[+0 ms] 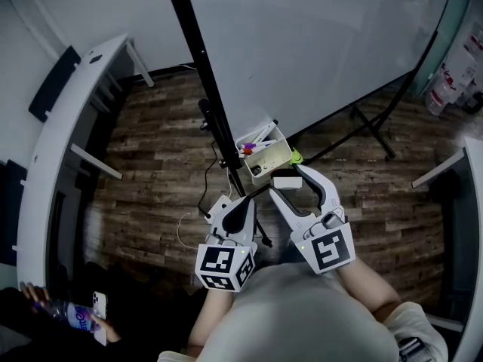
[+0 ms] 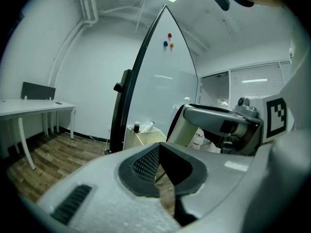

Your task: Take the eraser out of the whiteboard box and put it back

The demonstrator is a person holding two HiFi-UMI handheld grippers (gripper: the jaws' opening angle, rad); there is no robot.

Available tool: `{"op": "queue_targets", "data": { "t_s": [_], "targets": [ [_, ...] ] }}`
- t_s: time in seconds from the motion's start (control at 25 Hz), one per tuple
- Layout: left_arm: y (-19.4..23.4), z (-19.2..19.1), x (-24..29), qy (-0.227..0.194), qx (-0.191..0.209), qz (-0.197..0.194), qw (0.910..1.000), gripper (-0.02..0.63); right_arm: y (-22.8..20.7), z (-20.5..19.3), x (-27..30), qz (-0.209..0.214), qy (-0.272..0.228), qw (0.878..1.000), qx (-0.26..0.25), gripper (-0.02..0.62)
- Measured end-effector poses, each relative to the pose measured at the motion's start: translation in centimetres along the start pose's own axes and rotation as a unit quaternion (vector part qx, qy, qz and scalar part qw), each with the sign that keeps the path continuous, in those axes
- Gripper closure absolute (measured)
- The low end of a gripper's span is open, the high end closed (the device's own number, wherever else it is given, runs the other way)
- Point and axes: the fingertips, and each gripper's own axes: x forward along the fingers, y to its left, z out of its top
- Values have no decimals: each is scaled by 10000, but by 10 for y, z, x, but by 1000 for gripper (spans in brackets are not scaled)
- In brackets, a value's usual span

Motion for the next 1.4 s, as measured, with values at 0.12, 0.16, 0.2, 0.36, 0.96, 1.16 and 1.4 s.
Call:
{"op": "queue_targets", "data": {
  "t_s": [0.12, 0.16, 0.2, 0.36, 0.96, 1.16, 1.4],
  "targets": [
    [4, 1, 4, -8, -38, 85, 10000, 606, -5, -1, 6, 54, -34, 10000, 13, 354],
    [5, 2, 5, -15, -49, 114, 9999, 606, -6, 0, 9, 76, -51, 10000, 10, 354],
    [6, 2, 7, -22, -57, 142, 9999, 606, -8, -1, 11, 100, -67, 9999, 7, 354],
    [10, 4, 14, -50, -76, 247, 9997, 606, -14, -4, 19, 215, -71, 9997, -30, 354],
    [27, 8, 38, -121, -230, 757, 9968, 604, -32, -18, 57, 809, -162, 9966, -66, 356],
    [31, 9, 44, -159, -279, 948, 9950, 606, -35, -27, 66, 1006, -125, 9948, -85, 356],
    [36, 7, 48, -199, -353, 1197, 9920, 605, -36, -41, 72, 1263, -37, 9920, -67, 356]
  ]
}}
